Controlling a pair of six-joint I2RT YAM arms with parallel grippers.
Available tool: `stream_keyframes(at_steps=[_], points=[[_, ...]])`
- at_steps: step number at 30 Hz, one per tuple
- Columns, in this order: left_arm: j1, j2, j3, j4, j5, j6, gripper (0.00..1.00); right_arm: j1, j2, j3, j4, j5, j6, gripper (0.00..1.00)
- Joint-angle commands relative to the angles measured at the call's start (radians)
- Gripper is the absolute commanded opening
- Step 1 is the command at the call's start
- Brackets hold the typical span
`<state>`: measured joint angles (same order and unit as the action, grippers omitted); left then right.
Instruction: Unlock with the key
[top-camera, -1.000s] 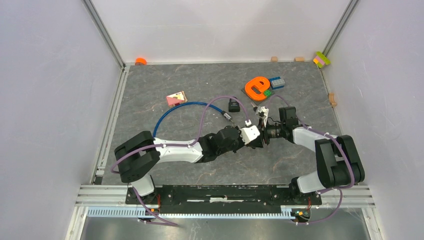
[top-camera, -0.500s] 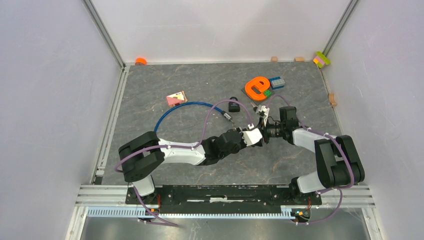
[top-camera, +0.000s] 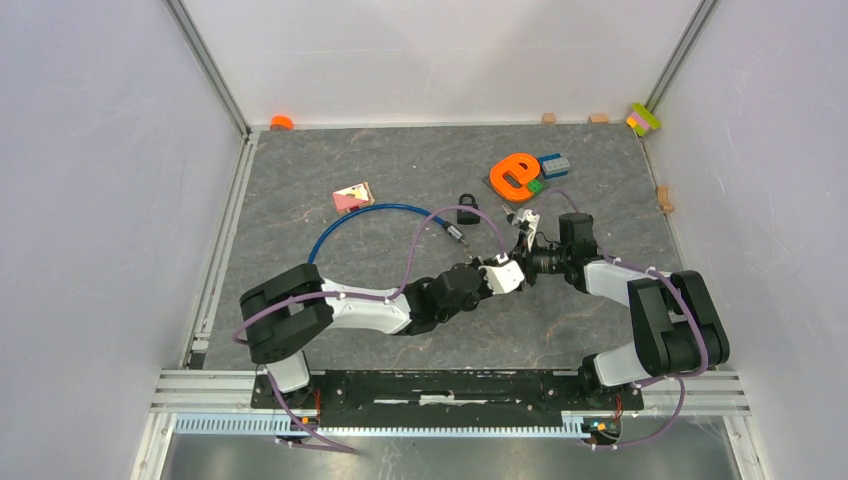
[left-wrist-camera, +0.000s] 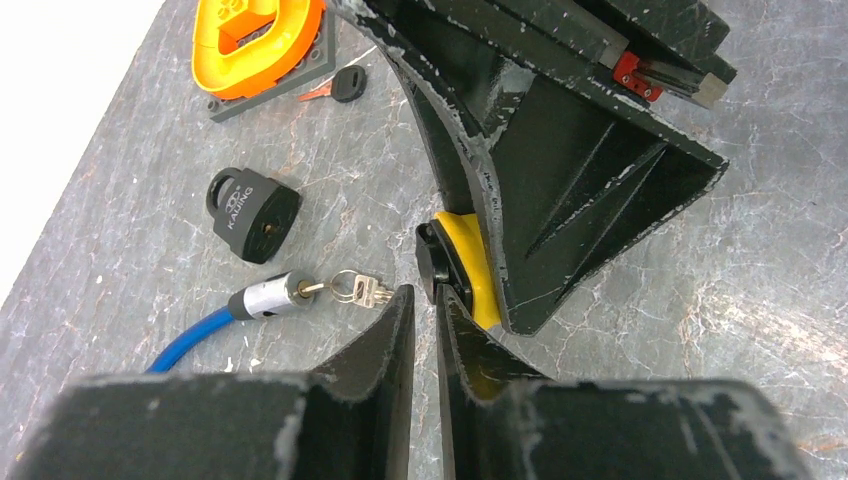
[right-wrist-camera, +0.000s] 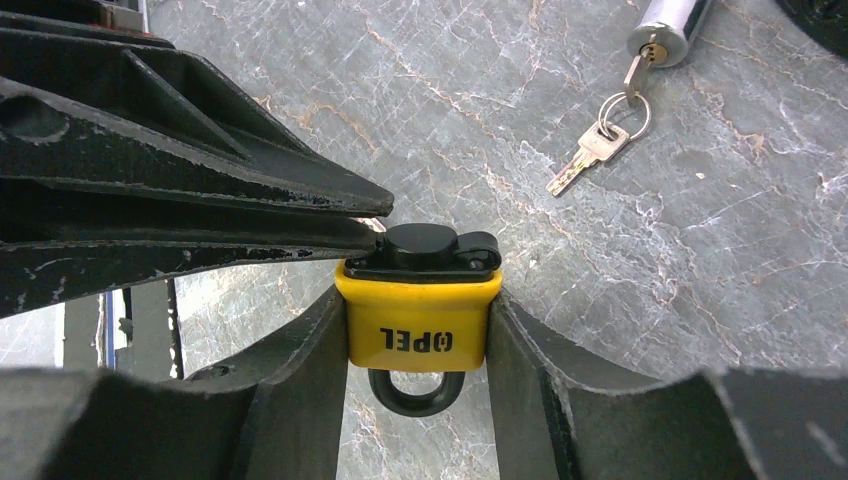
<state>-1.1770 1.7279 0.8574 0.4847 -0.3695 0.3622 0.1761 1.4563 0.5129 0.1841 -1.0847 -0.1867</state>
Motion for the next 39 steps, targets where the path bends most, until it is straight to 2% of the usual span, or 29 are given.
stream_keyframes(at_steps=[1, 25, 39], points=[[0.032, 0.078, -0.017, 0.048, -0.037, 0.060, 0.20, 0.098, -0.077, 0.006, 0.057, -0.459, 0.099, 0.00], [0.128, 0.029, -0.046, 0.181, -0.167, 0.142, 0.29, 0.104, -0.089, -0.031, 0.146, -0.451, 0.174, 0.00], [0.204, 0.003, -0.045, 0.214, -0.212, 0.166, 0.41, 0.113, -0.077, -0.053, 0.195, -0.442, 0.222, 0.00]])
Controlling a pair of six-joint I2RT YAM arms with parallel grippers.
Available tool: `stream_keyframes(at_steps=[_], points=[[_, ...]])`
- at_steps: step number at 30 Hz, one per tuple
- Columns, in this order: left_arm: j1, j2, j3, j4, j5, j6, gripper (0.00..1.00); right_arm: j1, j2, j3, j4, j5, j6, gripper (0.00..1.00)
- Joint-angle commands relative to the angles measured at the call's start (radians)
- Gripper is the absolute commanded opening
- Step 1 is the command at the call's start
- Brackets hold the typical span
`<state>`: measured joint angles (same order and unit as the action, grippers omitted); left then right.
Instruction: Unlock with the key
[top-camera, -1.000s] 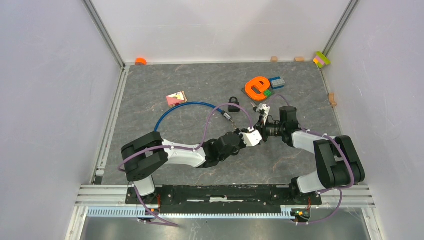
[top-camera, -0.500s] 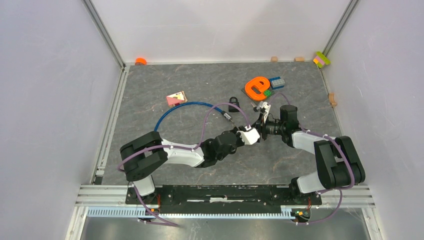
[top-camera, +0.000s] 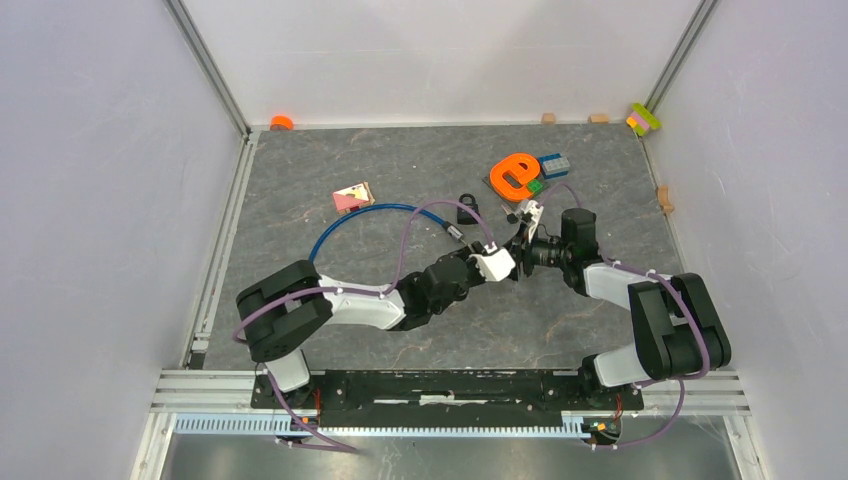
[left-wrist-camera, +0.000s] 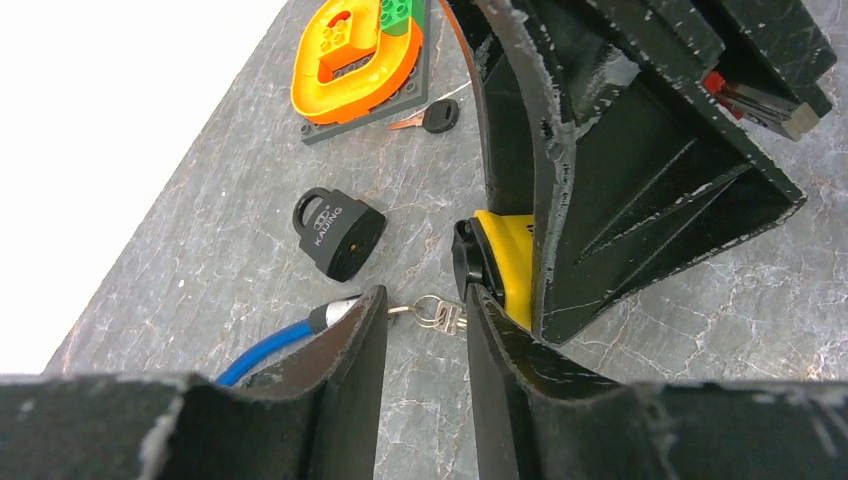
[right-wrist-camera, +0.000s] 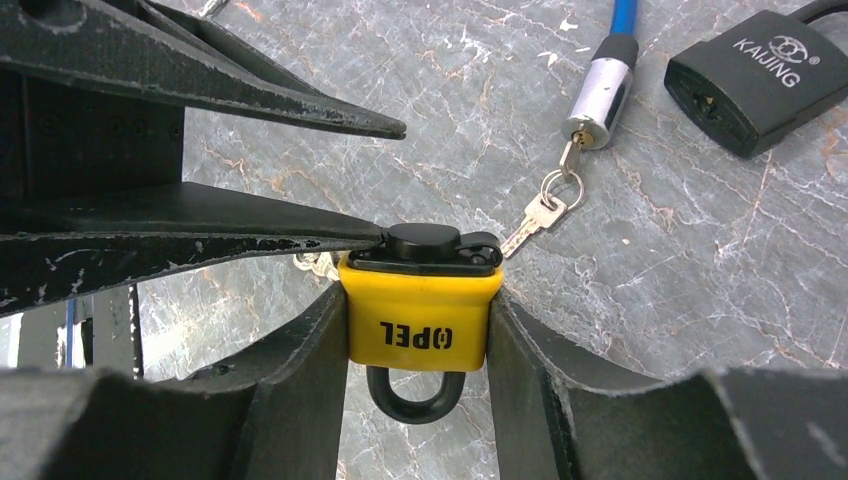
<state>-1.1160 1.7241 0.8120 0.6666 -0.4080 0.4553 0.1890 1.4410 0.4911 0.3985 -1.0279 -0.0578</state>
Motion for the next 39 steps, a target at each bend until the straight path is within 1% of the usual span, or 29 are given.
stream_keyframes(at_steps=[1, 8, 17, 26, 31, 33, 34, 37, 38, 39], points=[[0.151, -0.001, 0.000, 0.031, -0.174, 0.072, 0.42, 0.100, -0.061, -0.032, -0.017, -0.498, 0.094, 0.00], [0.208, -0.028, -0.005, 0.036, -0.178, 0.072, 0.46, 0.109, -0.056, -0.036, -0.009, -0.497, 0.104, 0.00], [0.246, -0.057, -0.011, 0.066, -0.193, 0.094, 0.52, 0.120, -0.045, -0.047, 0.023, -0.487, 0.129, 0.00], [0.255, -0.066, -0.008, 0.058, -0.186, 0.078, 0.53, 0.145, -0.041, -0.054, 0.046, -0.465, 0.141, 0.00], [0.257, -0.073, -0.008, 0.028, -0.167, 0.052, 0.53, 0.149, -0.037, -0.055, 0.059, -0.462, 0.150, 0.00], [0.265, -0.099, -0.012, -0.017, -0.129, 0.018, 0.54, 0.145, -0.040, -0.051, 0.060, -0.458, 0.148, 0.00], [0.275, -0.120, -0.017, -0.049, -0.087, -0.011, 0.55, 0.137, -0.041, -0.048, 0.060, -0.457, 0.148, 0.00], [0.316, -0.187, -0.020, -0.195, 0.103, -0.136, 0.59, 0.109, -0.057, -0.035, 0.033, -0.439, 0.123, 0.00], [0.333, -0.210, -0.019, -0.233, 0.188, -0.161, 0.61, 0.099, -0.062, -0.026, 0.002, -0.429, 0.091, 0.00], [0.347, -0.230, -0.014, -0.279, 0.266, -0.187, 0.63, 0.090, -0.066, -0.005, -0.080, -0.417, 0.015, 0.00]])
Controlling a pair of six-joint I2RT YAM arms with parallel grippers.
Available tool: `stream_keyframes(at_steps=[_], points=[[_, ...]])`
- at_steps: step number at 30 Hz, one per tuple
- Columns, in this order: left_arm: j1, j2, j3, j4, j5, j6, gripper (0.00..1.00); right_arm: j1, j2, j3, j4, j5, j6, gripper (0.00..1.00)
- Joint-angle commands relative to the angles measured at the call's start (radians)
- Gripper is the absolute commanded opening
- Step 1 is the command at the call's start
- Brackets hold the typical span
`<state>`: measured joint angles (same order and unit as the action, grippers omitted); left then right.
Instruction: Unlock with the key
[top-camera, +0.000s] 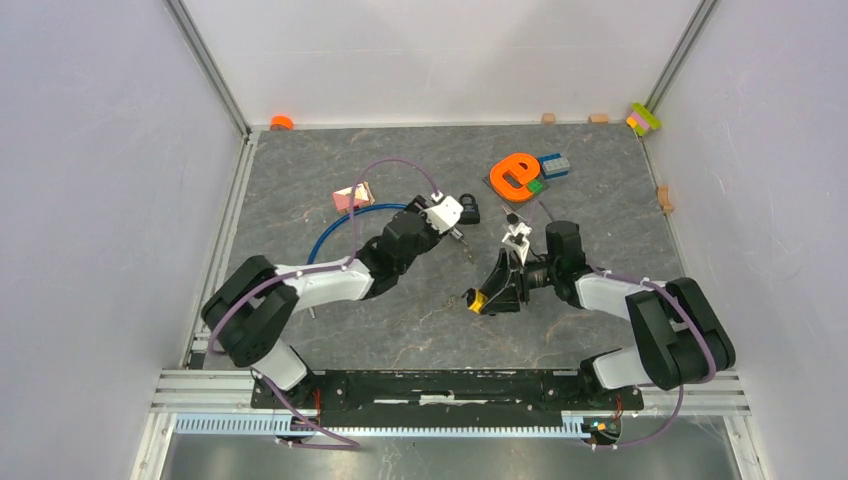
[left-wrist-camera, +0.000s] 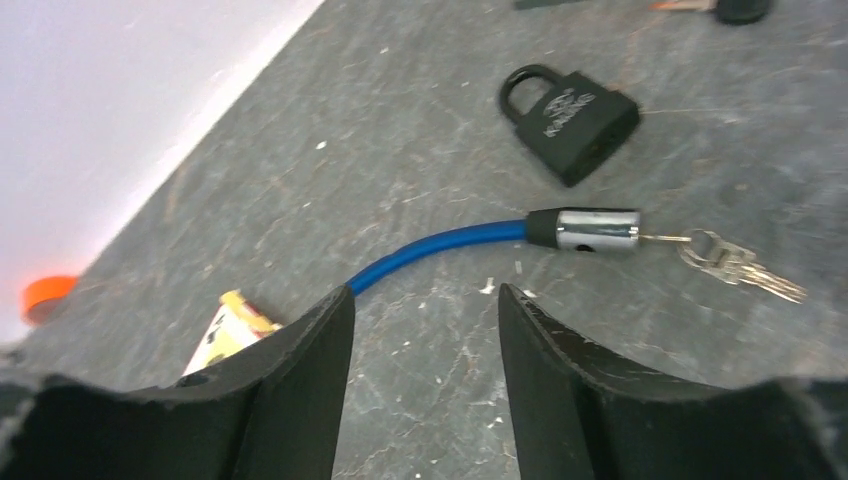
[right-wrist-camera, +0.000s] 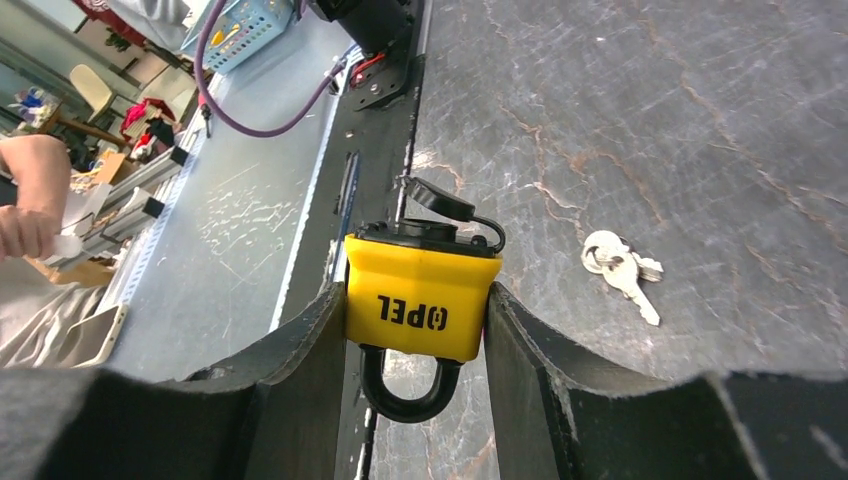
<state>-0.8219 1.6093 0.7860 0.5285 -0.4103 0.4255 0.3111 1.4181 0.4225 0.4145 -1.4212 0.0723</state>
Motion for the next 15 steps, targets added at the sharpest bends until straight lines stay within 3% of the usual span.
stream_keyframes(at_steps=[1, 3, 4, 6, 7, 10, 15], points=[[0.065, -0.140, 0.012, -0.174, 0.325, -0.176, 0.65, -0.039, -0.043, 0.100, -0.236, 0.012, -0.233, 0.00], [0.092, -0.187, 0.016, -0.231, 0.502, -0.184, 0.72, -0.028, -0.001, 0.289, -0.852, 0.158, -0.802, 0.00], [0.098, -0.207, 0.025, -0.268, 0.578, -0.183, 0.75, -0.016, 0.042, 0.379, -1.086, 0.190, -0.994, 0.00], [0.108, -0.236, 0.050, -0.353, 0.723, -0.174, 0.78, -0.034, 0.139, 0.465, -1.348, 0.149, -1.241, 0.00], [0.108, -0.243, 0.066, -0.387, 0.781, -0.174, 0.78, -0.040, 0.164, 0.483, -1.401, 0.144, -1.299, 0.00], [0.111, -0.241, 0.101, -0.468, 0.902, -0.195, 0.79, -0.051, 0.179, 0.470, -1.356, 0.146, -1.264, 0.00], [0.113, -0.202, 0.121, -0.494, 0.996, -0.220, 0.79, -0.050, 0.058, 0.383, -1.031, 0.201, -0.928, 0.00]])
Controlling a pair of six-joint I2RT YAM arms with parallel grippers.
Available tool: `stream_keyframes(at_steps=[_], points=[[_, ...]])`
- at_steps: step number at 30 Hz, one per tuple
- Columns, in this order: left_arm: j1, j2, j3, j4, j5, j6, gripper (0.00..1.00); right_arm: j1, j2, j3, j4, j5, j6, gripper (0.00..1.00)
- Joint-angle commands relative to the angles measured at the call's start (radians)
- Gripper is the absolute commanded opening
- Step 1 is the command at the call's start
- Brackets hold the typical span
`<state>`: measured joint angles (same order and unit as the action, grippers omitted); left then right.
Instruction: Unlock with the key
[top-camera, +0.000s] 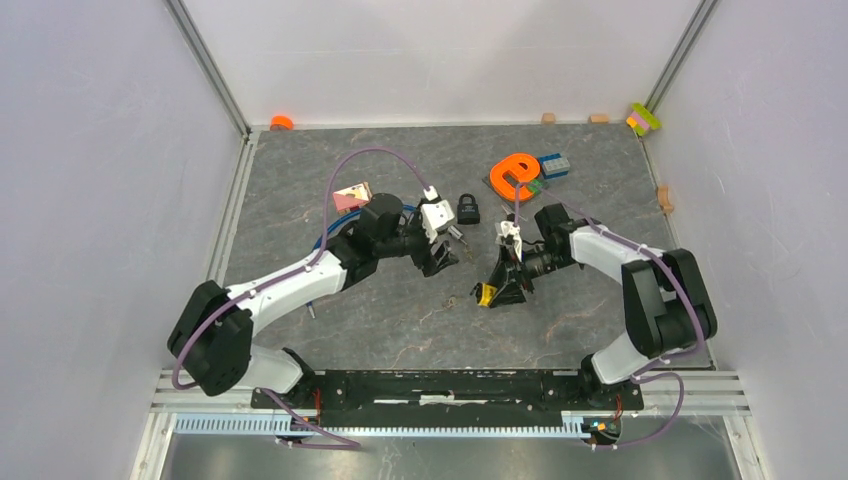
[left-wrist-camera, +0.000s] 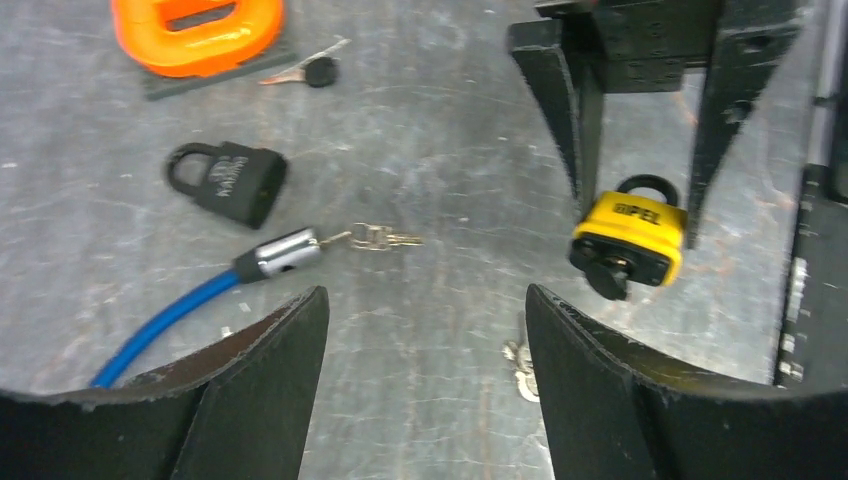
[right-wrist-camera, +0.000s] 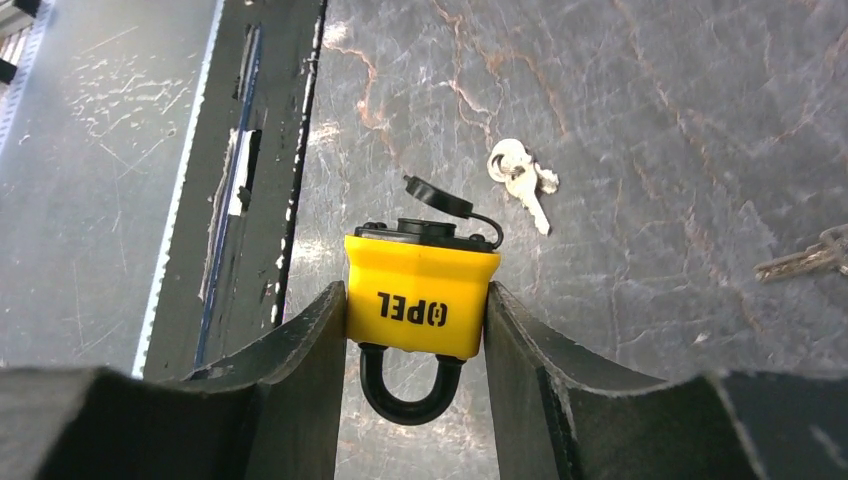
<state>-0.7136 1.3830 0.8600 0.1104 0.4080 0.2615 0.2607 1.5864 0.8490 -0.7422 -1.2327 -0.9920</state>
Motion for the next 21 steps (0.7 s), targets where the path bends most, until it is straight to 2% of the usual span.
stream_keyframes(at_steps=[1, 4, 8, 11, 21], points=[[0.005, 0.037, 0.055, -0.086, 0.205, -0.057, 0.78, 0.001, -0.142, -0.072, 0.211, 0.034, 0.218, 0.00], [0.005, 0.071, 0.071, -0.099, 0.305, -0.073, 0.77, 0.007, -0.229, -0.121, 0.347, 0.109, 0.345, 0.00], [0.005, 0.114, 0.071, -0.066, 0.390, -0.104, 0.77, 0.009, -0.280, -0.134, 0.383, 0.155, 0.373, 0.00], [0.003, 0.139, 0.076, -0.048, 0.401, -0.106, 0.78, 0.010, -0.290, -0.140, 0.398, 0.159, 0.389, 0.00], [-0.049, 0.204, 0.090, 0.010, 0.248, -0.103, 0.78, 0.017, -0.305, -0.155, 0.421, 0.164, 0.417, 0.00]])
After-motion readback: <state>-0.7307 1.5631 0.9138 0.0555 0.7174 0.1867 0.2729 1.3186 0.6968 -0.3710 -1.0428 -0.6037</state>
